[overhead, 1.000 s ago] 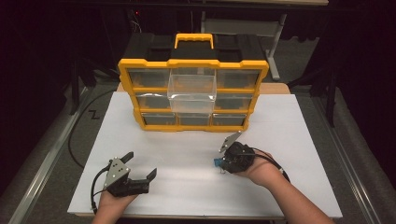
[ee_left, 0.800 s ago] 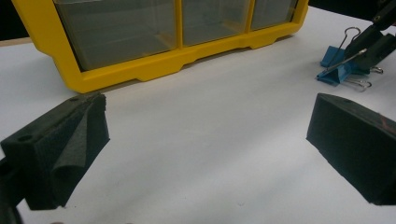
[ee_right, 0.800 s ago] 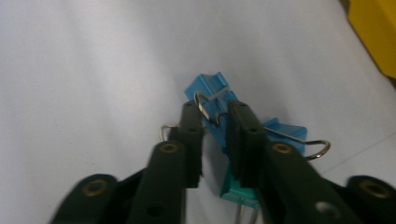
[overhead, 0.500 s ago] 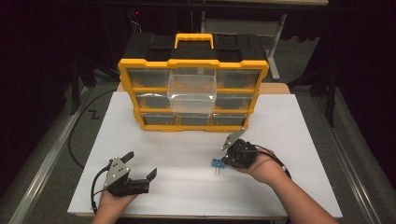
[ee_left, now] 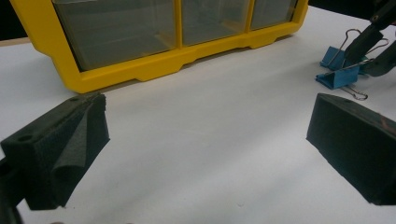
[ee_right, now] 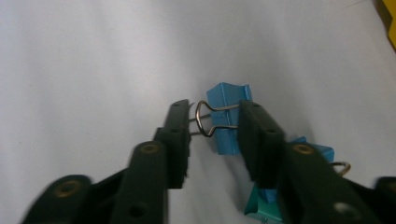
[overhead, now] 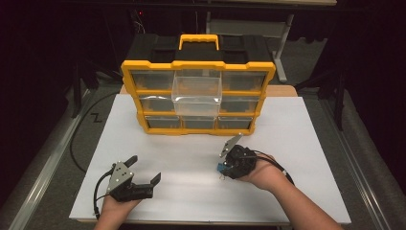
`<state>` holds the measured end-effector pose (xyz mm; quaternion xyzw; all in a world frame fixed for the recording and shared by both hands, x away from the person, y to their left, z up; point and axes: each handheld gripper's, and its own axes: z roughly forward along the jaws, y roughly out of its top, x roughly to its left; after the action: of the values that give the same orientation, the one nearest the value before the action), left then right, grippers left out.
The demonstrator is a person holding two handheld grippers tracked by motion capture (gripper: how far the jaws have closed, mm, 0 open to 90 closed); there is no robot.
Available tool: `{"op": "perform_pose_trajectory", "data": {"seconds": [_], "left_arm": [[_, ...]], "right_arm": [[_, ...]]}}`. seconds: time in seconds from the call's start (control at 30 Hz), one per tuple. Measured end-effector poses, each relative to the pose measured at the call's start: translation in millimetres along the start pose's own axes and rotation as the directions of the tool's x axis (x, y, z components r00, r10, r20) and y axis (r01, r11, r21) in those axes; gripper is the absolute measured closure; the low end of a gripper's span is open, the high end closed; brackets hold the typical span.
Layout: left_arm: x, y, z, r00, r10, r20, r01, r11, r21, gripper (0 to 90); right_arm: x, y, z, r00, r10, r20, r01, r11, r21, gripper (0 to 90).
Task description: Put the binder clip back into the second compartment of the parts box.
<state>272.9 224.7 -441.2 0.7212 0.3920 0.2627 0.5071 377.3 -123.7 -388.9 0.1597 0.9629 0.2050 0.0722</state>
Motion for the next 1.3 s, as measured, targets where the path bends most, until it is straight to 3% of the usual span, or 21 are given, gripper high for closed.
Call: {"op": "perform_pose_trajectory", "data": {"seconds": [0.07,0.13,0.17,0.23,0.43,0.57,0.73,0.97,1.0,1.3], "left_arm": [[0.5,-0.3,0.0,1.0,-0.002,0.0,0.002,1.0,0.001,0.2],[0.7,-0.6,0.4,1.0,0.001,0.001,-0.001,1.0,0.001,0.2],[0.6,-0.7,0.5,1.0,0.001,0.002,-0.001,1.0,0.001,0.2],[0.2,-0.4,0.2,1.0,0.001,0.005,-0.001,1.0,0.0,0.2],[-1.5,0.0,0.8,0.9999,0.011,0.003,-0.011,0.9999,0.0,0.2],[-2.4,-0.2,1.3,0.9999,0.015,0.004,-0.015,0.9999,0.004,0.2],[-2.4,-0.4,1.3,0.9998,0.02,0.003,-0.02,0.9998,0.004,0.2],[-2.3,-0.4,1.4,0.9997,0.023,0.003,-0.023,0.9997,0.004,0.2],[-2.6,-0.5,1.5,0.9998,0.021,0.004,-0.021,0.9998,0.003,0.2],[-3.0,-0.7,1.6,0.9993,0.035,0.009,-0.035,0.9993,0.01,0.2]], "right_arm": [[-0.6,1.2,-3.5,0.9986,-0.029,0.045,0.03,0.999,-0.025,81.8],[-2.3,1.8,-11.8,0.9977,-0.022,0.064,0.025,0.999,-0.038,90.0],[-4.9,1.5,-15.5,0.9998,-0.004,0.017,0.005,0.998,-0.057,90.0],[-3.8,0.4,-20.4,0.9996,-0.023,0.019,0.024,0.999,-0.041,90.0],[-1.1,-4.2,-28.5,0.9965,-0.039,-0.073,0.036,0.998,-0.045,90.0],[-3.4,-4.9,-39.9,0.9943,-0.039,-0.099,0.036,0.999,-0.029,90.0],[-10.0,-1.7,-63.5,0.9925,-0.006,-0.122,0.003,1.0,-0.029,90.0],[-15.4,8.8,-94.8,0.9896,-0.026,-0.142,0.025,1.0,-0.014,90.0],[-16.8,14.2,-105.7,0.9891,-0.029,-0.144,0.029,1.0,-0.007,90.0],[-21.8,35.9,-139.2,0.9927,-0.06,-0.104,0.06,0.998,-0.007,90.0]]}}
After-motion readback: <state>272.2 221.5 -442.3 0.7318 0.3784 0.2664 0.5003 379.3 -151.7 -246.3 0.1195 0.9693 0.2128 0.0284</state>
